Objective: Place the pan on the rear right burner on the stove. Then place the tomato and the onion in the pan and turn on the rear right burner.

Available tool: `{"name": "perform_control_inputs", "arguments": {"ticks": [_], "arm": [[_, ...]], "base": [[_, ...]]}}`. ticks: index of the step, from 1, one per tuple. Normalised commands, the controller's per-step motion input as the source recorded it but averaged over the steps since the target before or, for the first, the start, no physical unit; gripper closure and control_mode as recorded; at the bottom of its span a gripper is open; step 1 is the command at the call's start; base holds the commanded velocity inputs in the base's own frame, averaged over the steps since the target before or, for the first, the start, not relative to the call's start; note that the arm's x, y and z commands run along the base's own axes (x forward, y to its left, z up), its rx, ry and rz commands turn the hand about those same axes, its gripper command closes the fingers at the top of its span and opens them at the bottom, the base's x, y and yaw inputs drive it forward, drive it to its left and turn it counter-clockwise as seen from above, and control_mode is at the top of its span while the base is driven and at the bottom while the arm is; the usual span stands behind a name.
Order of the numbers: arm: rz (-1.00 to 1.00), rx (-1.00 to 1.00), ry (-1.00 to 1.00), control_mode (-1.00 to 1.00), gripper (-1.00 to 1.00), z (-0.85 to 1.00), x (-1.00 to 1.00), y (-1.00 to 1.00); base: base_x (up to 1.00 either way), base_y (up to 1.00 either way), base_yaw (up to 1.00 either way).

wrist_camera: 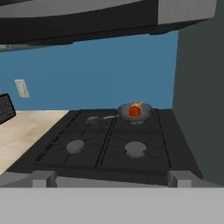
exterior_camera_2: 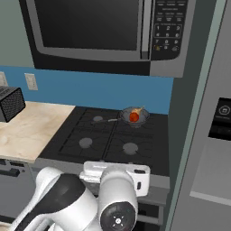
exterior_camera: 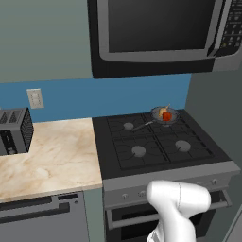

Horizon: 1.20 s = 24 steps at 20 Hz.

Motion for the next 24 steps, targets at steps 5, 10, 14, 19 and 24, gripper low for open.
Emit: {"name": "perform_control_inputs", "arguments": {"ticks": [5,10,14,19,24], "arm": [[0.21,0.01,-0.14,-1.0,-1.0,-0.2,0.0,0.01],[0.06,0.0,-0.12,-1.0,-1.0,-0.35,-0.11,0.12],[0.0,0.0,-0.05,-1.0,-1.0,-0.4,-0.23,0.16],[0.0,0.02,-0.04,-1.0,-1.0,-0.34,-0.08,0.2],[0.04,0.05,-0.05,-1.0,-1.0,-0.27,0.11,0.17]], "base": [[0.0,0.0,0.0],[0.0,0.0,0.0],[0.0,0.0,0.0],[0.0,0.0,0.0],[0.0,0.0,0.0]]}}
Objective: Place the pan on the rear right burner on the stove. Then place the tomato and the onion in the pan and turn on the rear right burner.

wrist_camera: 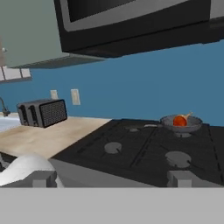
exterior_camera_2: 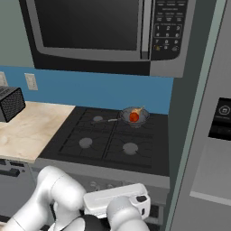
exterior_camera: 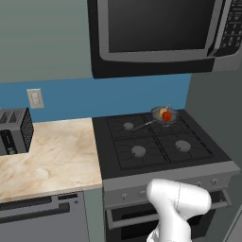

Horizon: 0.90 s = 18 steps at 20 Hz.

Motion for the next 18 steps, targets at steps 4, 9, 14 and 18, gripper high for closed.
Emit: {"name": "perform_control_inputs", "arguments": {"ticks": [4,9,14,18], "arm": [[0.07,0.06,-0.02,-1.0,-1.0,-0.38,0.38,0.05],[0.05,0.06,-0.01,-1.0,-1.0,-0.32,0.39,0.0],[0.03,0.04,-0.03,-1.0,-1.0,-0.34,0.05,0.0],[0.0,0.03,-0.03,-1.0,-1.0,-0.4,0.0,0.0]], "base": [[0.0,0.0,0.0],[0.0,0.0,0.0],[0.0,0.0,0.0],[0.0,0.0,0.0]]}}
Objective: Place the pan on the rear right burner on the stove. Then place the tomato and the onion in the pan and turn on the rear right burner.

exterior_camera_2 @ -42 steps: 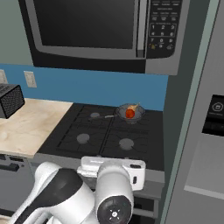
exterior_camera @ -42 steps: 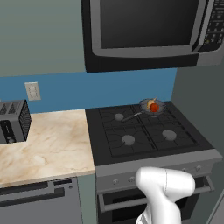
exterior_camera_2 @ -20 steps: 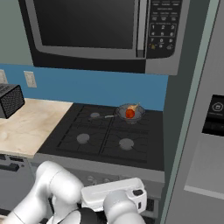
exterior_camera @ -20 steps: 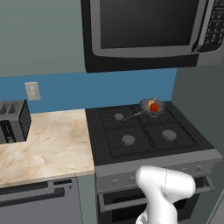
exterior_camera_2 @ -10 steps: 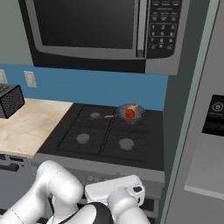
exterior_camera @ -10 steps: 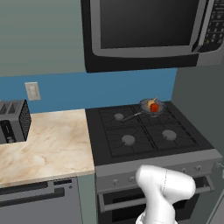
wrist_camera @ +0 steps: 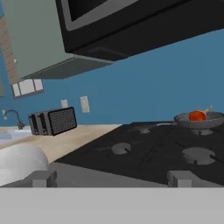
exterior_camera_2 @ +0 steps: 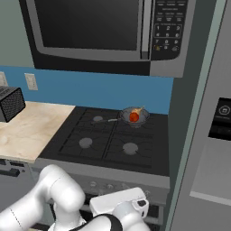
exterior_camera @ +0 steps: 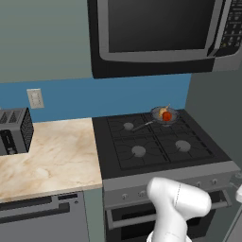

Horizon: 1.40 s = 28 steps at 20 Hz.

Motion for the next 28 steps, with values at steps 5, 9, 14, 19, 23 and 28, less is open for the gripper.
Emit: {"name": "perform_control_inputs", "arguments": {"ticks": [5,9,14,19,23,28], "arm": [[0.0,0.04,-0.03,-1.0,-1.0,-0.31,0.0,0.0],[0.0,0.05,0.0,-1.0,-1.0,-0.3,0.0,0.02],[0.0,0.07,0.0,-1.0,-1.0,-0.19,0.0,0.02],[0.0,0.08,-0.01,-1.0,-1.0,-0.14,0.0,0.03],[0.0,0.07,-0.03,-1.0,-1.0,-0.08,0.07,0.06],[0.0,0.04,-0.03,-1.0,-1.0,-0.07,0.17,0.04]], "base": [[0.0,0.0,0.0],[0.0,0.0,0.0],[0.0,0.0,0.0],[0.0,0.0,0.0],[0.0,0.0,0.0],[0.0,0.0,0.0]]}}
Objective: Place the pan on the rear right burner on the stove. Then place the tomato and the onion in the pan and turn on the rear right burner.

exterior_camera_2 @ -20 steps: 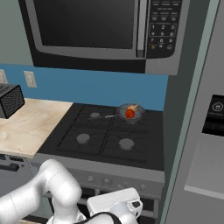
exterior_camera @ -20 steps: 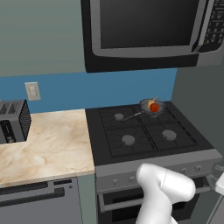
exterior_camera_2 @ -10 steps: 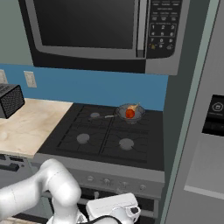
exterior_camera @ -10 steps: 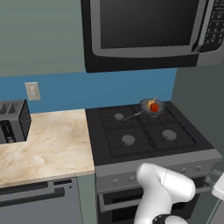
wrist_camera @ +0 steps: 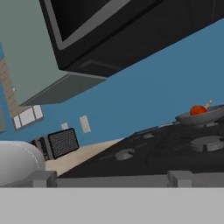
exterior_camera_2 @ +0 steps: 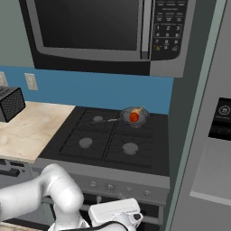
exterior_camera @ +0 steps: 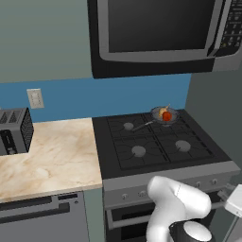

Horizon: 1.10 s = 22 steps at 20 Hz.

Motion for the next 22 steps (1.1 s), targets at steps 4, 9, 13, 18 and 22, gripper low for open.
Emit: {"name": "perform_control_inputs", "arguments": {"ticks": [4,9,13,18,22], "arm": [[0.0,0.01,-0.02,-1.0,-1.0,-0.12,0.11,0.05],[-0.02,0.0,0.0,-1.0,-1.0,-0.18,0.0,0.08],[-0.03,0.0,0.0,-1.0,-1.0,-0.15,0.0,0.02],[-0.05,0.0,0.0,-1.0,-1.0,-0.1,0.08,0.03],[-0.09,0.0,0.0,-1.0,-1.0,-0.03,0.19,0.02]], "base": [[0.0,0.0,0.0],[0.0,0.0,0.0],[0.0,0.0,0.0],[0.0,0.0,0.0],[0.0,0.0,0.0]]}}
